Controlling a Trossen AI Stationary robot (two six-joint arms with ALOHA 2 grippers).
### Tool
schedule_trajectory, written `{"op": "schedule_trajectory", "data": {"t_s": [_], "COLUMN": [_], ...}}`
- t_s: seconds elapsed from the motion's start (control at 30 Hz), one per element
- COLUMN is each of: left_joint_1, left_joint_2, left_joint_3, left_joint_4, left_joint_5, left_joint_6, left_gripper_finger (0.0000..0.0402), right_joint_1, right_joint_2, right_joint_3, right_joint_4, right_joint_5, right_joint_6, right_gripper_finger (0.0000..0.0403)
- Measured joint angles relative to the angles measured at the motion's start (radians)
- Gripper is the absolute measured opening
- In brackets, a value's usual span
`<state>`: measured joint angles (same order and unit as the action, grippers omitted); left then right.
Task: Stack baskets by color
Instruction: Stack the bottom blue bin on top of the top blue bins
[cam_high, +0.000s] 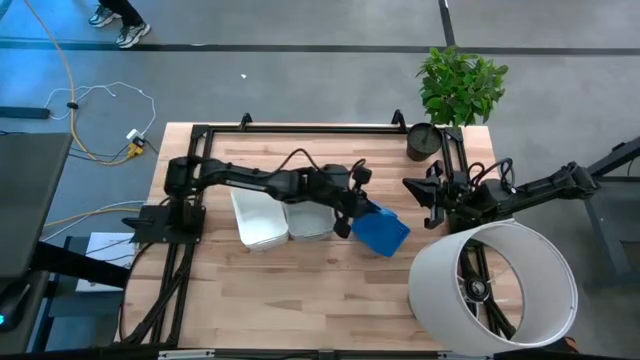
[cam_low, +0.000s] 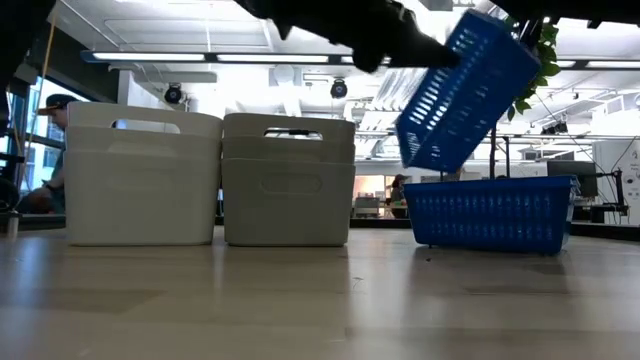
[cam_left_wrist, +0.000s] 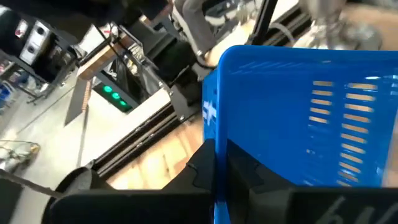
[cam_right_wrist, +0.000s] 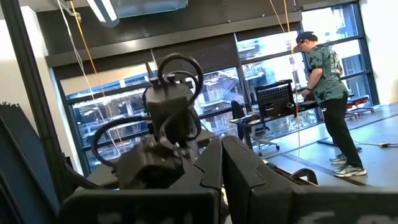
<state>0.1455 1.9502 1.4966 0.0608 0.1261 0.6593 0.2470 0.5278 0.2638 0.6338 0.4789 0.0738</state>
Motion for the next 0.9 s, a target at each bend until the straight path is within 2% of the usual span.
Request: {"op": "schedule_trajectory", "data": {"t_s": [0.27,0.5,0.9], "left_joint_1": [0.005,0.01,0.004], "left_joint_2": [0.089,0.101,0.093], "left_joint_3": [0.055,0.054,0.055], "left_joint_4": [0.018,-0.093,-0.172], "left_joint_5": [0.026,0.027,0.024], "left_joint_6": [0.069,0.131,0.187], "left_gripper_finger": [0.0,0.0,0.0], "right_joint_1": [0.0,0.0,0.0], "right_joint_2": [0.0,0.0,0.001], "right_joint_3": [0.0,0.0,0.0], "right_joint_4": [0.0,-0.006,-0.01], "right_joint_5": [0.015,0.024,0.026], "right_joint_6": [0.004,0.004,0.004], "right_gripper_finger": [0.0,0.0,0.0]}}
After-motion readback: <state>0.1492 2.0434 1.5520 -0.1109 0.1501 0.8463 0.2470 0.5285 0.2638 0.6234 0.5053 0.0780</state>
